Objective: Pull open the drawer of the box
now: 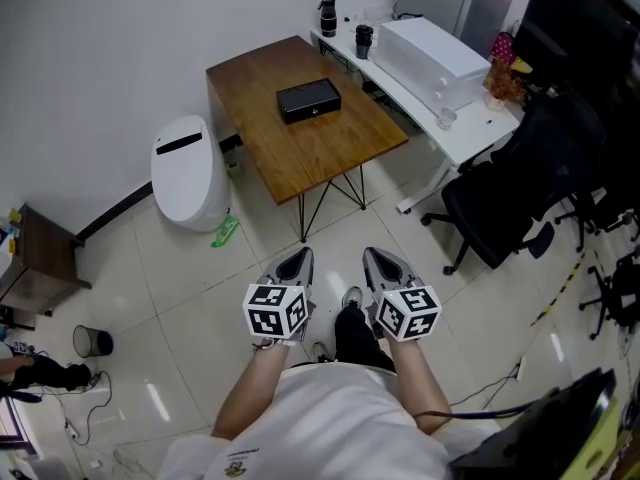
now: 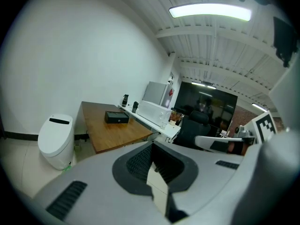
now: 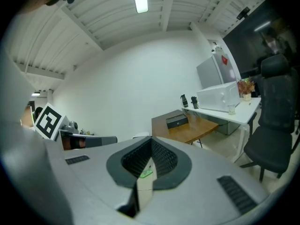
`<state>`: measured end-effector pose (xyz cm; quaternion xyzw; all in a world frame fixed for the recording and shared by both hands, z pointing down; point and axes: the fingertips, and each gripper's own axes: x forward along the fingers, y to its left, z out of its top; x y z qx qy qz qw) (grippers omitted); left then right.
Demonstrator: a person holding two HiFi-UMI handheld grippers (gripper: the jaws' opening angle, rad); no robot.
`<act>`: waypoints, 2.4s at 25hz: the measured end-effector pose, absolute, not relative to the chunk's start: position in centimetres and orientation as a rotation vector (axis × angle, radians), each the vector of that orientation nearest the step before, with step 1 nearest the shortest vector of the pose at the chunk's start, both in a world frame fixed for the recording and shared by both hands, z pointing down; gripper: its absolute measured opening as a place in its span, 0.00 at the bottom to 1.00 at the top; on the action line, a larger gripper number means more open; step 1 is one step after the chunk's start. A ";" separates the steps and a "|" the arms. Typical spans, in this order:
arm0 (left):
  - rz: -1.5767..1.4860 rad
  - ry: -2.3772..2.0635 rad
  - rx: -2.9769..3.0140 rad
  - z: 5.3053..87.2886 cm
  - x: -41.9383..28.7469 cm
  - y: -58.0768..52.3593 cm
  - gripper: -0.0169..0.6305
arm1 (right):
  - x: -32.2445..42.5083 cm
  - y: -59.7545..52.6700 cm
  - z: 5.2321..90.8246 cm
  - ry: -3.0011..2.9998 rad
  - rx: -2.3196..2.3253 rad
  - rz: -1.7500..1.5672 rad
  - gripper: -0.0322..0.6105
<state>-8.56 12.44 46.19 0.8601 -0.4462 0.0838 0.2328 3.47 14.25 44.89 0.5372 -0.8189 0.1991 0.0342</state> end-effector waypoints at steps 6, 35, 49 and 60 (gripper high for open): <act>0.231 -1.245 2.355 46.2 -7.1 7.4 0.03 | 4.7 8.3 44.8 -2.535 1.635 0.608 0.03; 0.183 -1.406 2.175 47.7 -2.7 -14.0 0.03 | 10.7 -15.3 46.1 -2.598 1.461 0.631 0.03; 0.244 -1.421 2.123 50.1 -2.0 -17.2 0.03 | 10.4 -18.7 48.9 -2.580 1.385 0.698 0.03; 0.278 -1.339 2.161 51.4 -2.8 -24.2 0.03 | 5.8 -26.0 51.0 -2.556 1.296 0.622 0.03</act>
